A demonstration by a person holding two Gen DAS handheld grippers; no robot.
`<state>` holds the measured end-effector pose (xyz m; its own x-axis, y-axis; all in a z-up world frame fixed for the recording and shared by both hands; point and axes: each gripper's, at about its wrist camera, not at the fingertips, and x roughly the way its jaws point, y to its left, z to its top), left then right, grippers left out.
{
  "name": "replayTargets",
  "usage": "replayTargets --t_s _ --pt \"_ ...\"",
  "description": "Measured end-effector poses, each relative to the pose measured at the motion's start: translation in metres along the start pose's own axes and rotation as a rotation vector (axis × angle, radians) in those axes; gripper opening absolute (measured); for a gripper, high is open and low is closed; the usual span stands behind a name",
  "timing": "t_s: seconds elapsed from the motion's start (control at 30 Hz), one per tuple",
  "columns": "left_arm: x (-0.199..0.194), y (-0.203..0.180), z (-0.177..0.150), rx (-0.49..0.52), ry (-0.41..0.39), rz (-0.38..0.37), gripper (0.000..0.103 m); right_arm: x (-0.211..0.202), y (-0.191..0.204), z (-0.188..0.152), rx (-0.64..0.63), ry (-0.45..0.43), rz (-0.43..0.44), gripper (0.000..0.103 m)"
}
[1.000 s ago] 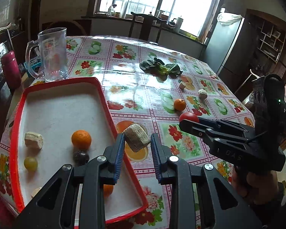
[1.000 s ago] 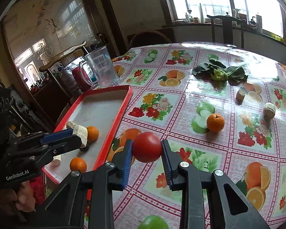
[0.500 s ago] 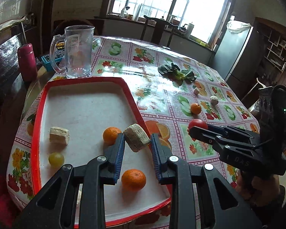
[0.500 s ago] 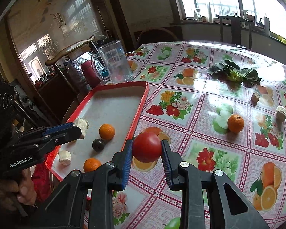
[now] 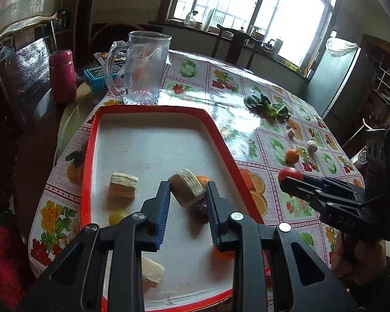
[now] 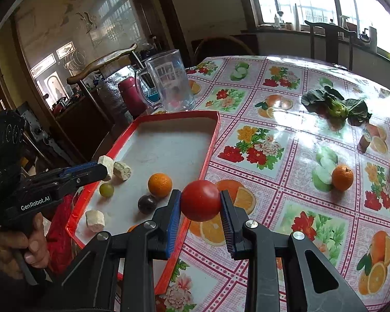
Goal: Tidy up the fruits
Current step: 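Carry the white block with the left tool while the right tool carries the tomato to the tray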
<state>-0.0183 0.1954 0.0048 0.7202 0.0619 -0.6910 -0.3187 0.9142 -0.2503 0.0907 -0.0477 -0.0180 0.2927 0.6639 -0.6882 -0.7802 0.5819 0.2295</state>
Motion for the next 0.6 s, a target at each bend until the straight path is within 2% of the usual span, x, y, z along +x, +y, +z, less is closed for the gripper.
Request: replayTargets --t_s 0.6 --pt "0.008 0.016 0.011 0.0 0.008 0.028 0.025 0.022 0.017 0.016 -0.032 0.015 0.036 0.03"
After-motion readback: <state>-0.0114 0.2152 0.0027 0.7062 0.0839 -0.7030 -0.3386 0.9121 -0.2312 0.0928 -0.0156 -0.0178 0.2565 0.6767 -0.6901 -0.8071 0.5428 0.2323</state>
